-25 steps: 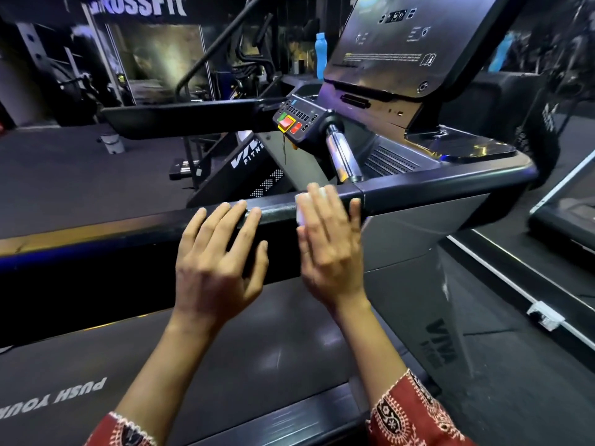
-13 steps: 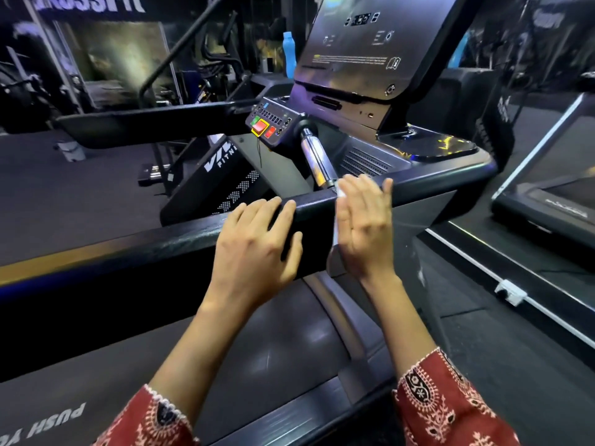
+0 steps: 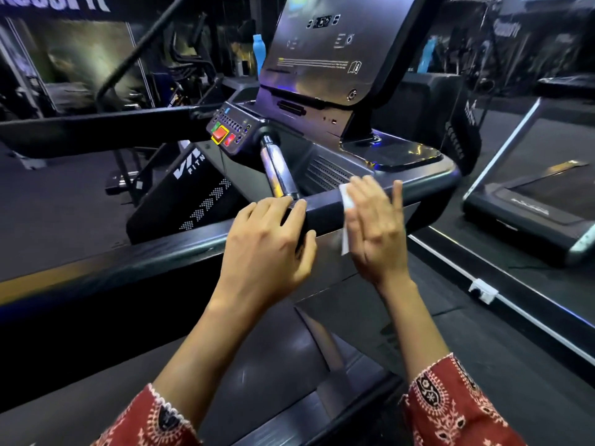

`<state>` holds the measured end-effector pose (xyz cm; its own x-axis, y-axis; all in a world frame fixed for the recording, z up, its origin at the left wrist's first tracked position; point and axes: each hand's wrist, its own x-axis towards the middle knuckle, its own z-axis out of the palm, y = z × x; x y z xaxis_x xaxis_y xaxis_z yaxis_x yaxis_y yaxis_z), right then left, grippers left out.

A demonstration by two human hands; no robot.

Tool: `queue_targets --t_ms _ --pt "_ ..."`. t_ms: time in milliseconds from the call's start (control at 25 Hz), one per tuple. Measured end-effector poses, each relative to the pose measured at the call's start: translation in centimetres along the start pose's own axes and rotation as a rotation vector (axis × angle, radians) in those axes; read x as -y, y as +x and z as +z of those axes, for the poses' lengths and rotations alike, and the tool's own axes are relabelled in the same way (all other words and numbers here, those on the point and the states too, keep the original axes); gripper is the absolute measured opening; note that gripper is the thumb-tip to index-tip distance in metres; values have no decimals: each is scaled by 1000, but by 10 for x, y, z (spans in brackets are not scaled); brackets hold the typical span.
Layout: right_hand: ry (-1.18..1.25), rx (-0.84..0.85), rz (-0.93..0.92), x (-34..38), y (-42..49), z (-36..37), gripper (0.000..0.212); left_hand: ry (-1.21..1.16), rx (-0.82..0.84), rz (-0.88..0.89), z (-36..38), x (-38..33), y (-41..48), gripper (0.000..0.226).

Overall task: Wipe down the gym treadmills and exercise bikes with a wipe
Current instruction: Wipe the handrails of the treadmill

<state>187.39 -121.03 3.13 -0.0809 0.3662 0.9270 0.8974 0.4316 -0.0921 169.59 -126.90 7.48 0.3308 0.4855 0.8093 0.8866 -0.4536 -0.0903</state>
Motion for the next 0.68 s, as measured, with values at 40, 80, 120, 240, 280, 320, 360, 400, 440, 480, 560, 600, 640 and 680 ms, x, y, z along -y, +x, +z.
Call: queue_targets --t_ms 40,80,120,240,280,320,360,400,440,480,560,600,640,680 --pt "2 -28 104 -8 2 1 45 5 -9 -4 6 -7 5 36" --pt "-2 -34 106 -12 2 4 46 11 -13 -13 13 -14 10 34" --pt "9 -16 -4 -17 0 7 48 19 -11 -25 20 -21 16 32" --pt "22 39 -294 -64 8 2 48 57 0 -58 40 -41 33 31" --pt "24 20 -190 -84 12 1 49 76 -1 -68 46 -47 37 31" --pt "34 -9 -53 -95 15 1 50 95 -5 -77 49 -52 40 31" --pt "44 -27 31 -99 16 2 50 114 -9 -85 53 -58 43 31" --pt "56 -25 13 -100 14 4 51 128 -14 -89 58 -65 46 31" --pt "72 -11 -89 -99 11 4 50 134 -22 -88 64 -72 50 31" --pt "84 9 -210 -102 7 3 49 133 -31 -85 69 -79 54 31" --pt "89 -8 -294 -127 9 0 47 136 -59 -76 81 -93 58 31" --pt "90 -51 -181 -141 9 2 47 143 -73 -71 86 -98 59 32" --pt "110 -99 -28 -149 7 4 48 150 -83 -63 90 -102 58 34" --pt "125 -133 69 -150 4 7 48 154 -89 -52 94 -105 57 35"
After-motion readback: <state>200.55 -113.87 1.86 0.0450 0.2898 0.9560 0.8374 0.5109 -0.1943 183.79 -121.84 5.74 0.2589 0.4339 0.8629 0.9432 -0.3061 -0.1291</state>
